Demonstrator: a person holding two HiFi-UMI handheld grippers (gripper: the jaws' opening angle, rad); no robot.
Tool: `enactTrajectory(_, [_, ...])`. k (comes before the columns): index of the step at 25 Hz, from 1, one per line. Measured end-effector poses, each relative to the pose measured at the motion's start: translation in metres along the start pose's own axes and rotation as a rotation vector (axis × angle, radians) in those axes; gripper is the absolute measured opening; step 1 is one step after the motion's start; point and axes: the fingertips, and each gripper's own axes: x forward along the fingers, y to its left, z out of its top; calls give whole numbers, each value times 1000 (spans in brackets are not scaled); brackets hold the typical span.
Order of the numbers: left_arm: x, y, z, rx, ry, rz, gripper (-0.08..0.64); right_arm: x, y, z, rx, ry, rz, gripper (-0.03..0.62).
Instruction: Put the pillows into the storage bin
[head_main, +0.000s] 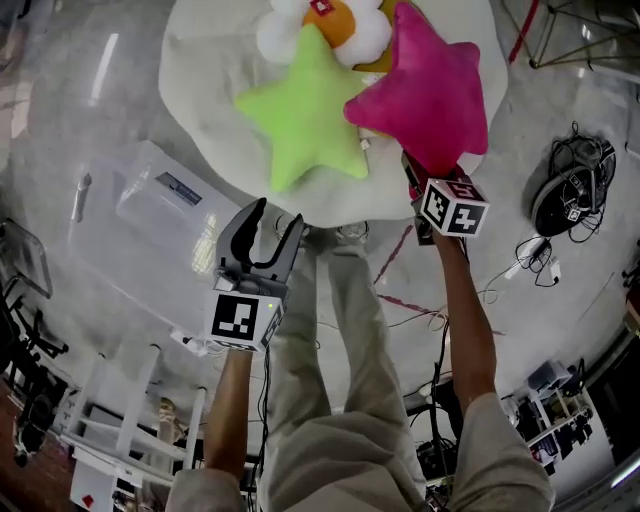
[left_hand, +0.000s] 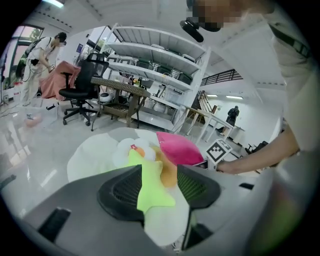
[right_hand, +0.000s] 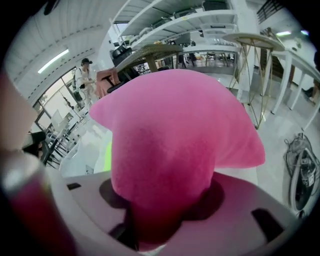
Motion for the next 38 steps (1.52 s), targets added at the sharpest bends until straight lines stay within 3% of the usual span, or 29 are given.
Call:
enactTrajectory(8, [-49, 35, -6, -60, -60, 115, 219, -11, 89, 28, -217, -11, 122, 233])
enactTrajectory(12, [-85, 60, -12, -103, -101, 208, 219, 2, 157, 44, -332, -8, 216, 235])
enactTrajectory(17, [-140, 101, -31, -171, -150, 324, 219, 22, 259, 36, -469, 27, 330, 235])
enactTrajectory(24, [-229, 145, -80, -300, -208, 523, 219, 37, 410, -1, -706, 92, 519, 239])
enactTrajectory(30, [-307, 174, -137, -395, -241, 667, 219, 41, 520, -61, -864, 156, 641, 242])
enactTrajectory(34, [-348, 180, -174, -481, -268, 769, 219, 42, 580, -109, -969, 222, 730, 249])
enactTrajectory(38, [-372, 180, -203, -549, -288, 825, 219, 49, 615, -161, -1037, 312, 781, 264])
